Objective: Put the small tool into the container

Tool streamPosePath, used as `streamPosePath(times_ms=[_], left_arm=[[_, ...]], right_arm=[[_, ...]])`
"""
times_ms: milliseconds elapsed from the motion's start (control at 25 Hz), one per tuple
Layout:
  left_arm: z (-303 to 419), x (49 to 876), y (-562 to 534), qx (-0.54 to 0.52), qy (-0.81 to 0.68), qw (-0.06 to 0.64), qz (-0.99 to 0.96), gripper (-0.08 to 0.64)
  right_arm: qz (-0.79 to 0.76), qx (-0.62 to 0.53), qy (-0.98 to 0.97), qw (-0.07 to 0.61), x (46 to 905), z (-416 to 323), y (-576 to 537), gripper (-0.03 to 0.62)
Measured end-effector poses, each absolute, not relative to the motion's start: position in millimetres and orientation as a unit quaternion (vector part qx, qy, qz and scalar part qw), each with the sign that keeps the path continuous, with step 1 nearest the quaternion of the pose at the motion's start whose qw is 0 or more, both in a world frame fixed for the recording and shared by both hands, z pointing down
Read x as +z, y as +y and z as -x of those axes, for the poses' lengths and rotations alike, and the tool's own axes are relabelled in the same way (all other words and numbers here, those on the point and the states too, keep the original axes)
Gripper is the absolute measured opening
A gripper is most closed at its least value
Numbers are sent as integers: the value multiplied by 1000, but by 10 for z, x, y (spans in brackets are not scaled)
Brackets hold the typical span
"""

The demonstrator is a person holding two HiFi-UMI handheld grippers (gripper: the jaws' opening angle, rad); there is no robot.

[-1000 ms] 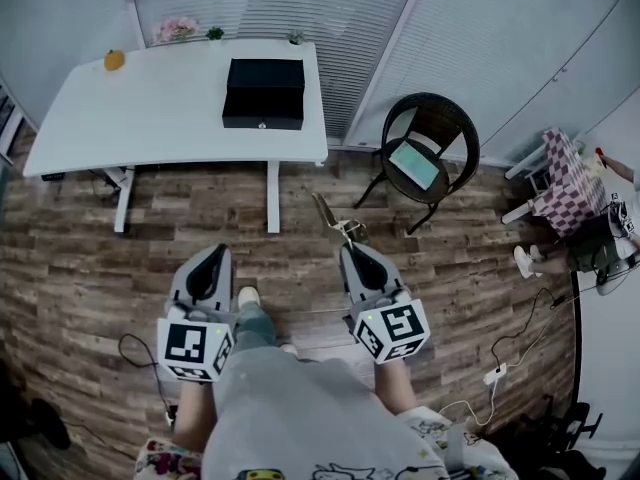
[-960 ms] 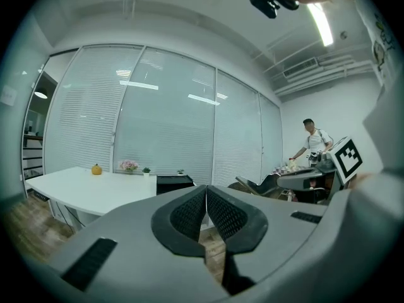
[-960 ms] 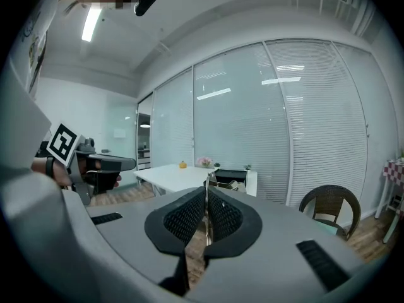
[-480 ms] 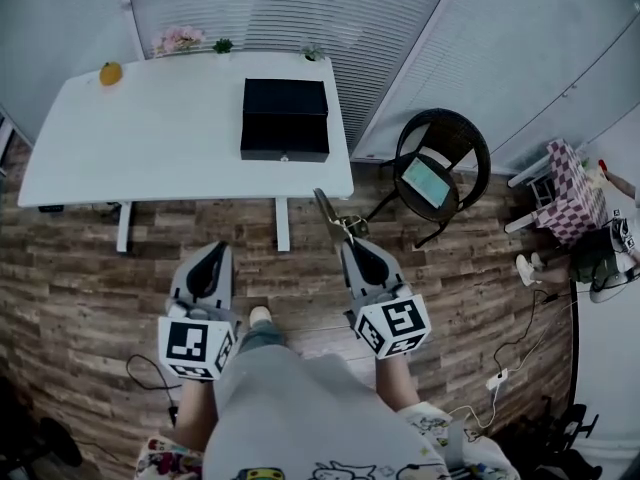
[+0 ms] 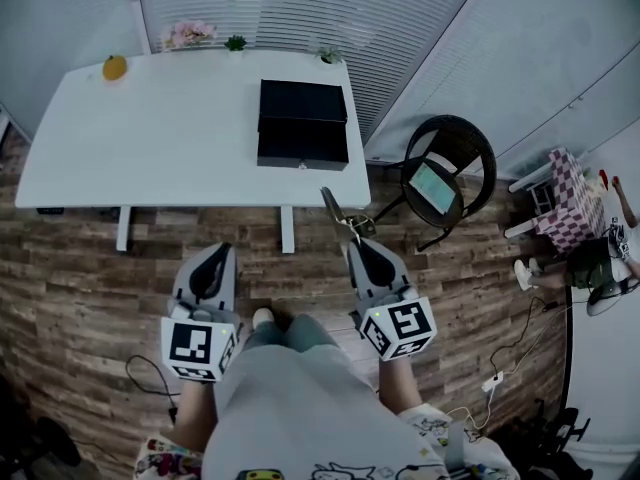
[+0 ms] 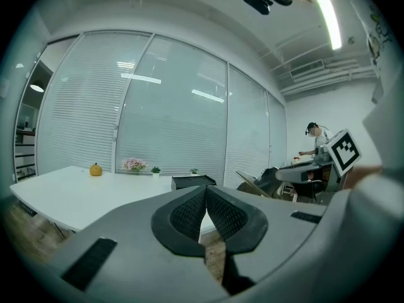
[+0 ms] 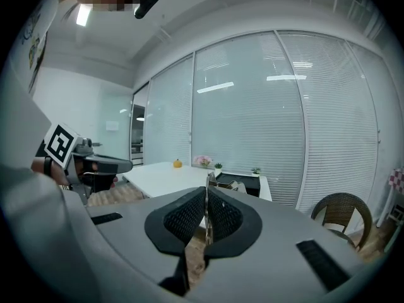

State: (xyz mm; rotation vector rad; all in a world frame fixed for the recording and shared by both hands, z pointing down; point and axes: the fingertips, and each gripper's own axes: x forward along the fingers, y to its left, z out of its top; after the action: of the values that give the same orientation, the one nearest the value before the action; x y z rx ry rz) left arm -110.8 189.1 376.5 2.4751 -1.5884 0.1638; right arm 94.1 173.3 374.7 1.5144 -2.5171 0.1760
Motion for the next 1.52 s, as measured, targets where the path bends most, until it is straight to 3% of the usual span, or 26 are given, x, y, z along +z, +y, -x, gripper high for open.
streamPosePath(times_ms=[600, 1520], left_arm=[[1027, 4031, 1341, 74, -528, 116, -838, 6], [635, 3788, -948, 84, -547, 90, -828, 6]], right_arm=[[-535, 69, -837, 95, 3865, -1125, 1165, 8], [-489, 72, -864, 93, 3855, -1312, -1145, 8]])
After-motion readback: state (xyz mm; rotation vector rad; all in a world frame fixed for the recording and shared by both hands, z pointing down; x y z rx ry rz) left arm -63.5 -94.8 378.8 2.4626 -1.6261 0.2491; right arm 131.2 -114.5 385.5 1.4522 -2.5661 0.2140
